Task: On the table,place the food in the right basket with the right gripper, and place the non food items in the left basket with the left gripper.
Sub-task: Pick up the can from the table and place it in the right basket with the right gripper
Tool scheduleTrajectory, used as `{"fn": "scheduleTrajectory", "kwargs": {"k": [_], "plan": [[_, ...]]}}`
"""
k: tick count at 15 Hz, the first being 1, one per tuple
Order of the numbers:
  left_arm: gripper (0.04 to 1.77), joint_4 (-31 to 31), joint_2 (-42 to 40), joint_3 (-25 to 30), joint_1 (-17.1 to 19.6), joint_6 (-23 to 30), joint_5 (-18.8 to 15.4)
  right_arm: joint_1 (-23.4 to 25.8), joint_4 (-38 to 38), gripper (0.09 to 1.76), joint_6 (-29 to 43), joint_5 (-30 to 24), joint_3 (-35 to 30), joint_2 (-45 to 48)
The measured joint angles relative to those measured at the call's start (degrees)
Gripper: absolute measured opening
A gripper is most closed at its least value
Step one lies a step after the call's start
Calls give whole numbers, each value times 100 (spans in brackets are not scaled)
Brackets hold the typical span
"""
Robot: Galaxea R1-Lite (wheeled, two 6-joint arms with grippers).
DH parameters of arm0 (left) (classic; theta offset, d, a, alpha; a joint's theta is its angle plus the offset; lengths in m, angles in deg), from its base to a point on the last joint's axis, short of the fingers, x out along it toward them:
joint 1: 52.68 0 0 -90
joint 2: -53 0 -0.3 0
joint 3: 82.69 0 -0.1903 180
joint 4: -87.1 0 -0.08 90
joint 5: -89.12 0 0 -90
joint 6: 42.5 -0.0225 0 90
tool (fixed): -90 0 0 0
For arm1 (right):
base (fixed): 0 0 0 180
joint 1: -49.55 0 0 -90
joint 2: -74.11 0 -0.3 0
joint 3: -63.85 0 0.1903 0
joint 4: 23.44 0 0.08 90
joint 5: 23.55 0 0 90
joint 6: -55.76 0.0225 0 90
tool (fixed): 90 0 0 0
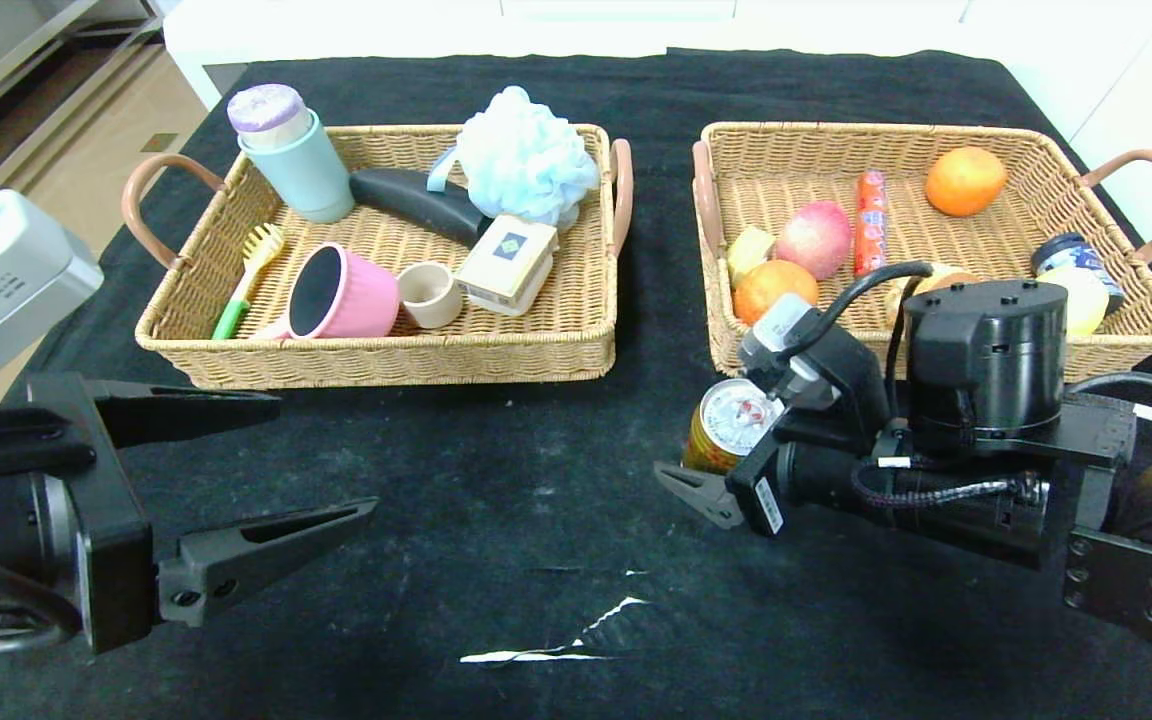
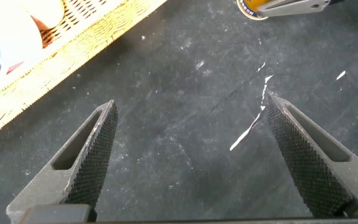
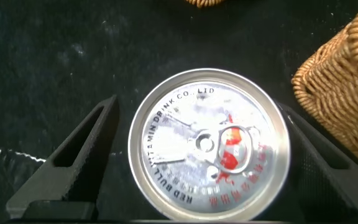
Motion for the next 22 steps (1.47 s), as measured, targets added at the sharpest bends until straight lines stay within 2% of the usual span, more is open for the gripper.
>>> {"fn": "scheduleTrajectory", "kwargs": {"k": [4, 6, 7, 22], "plan": [[172, -2, 12, 0, -9, -2, 0, -44, 20, 171, 0, 0, 69, -116], [172, 0, 32, 9, -9, -10, 0, -49, 30, 134, 2, 7, 76, -127], [172, 0, 41, 16, -9, -11, 0, -51, 26, 124, 2, 5, 76, -128], [172, 0, 105, 27, -9, -11, -9, -33, 0, 122, 11, 0, 59, -12]]}}
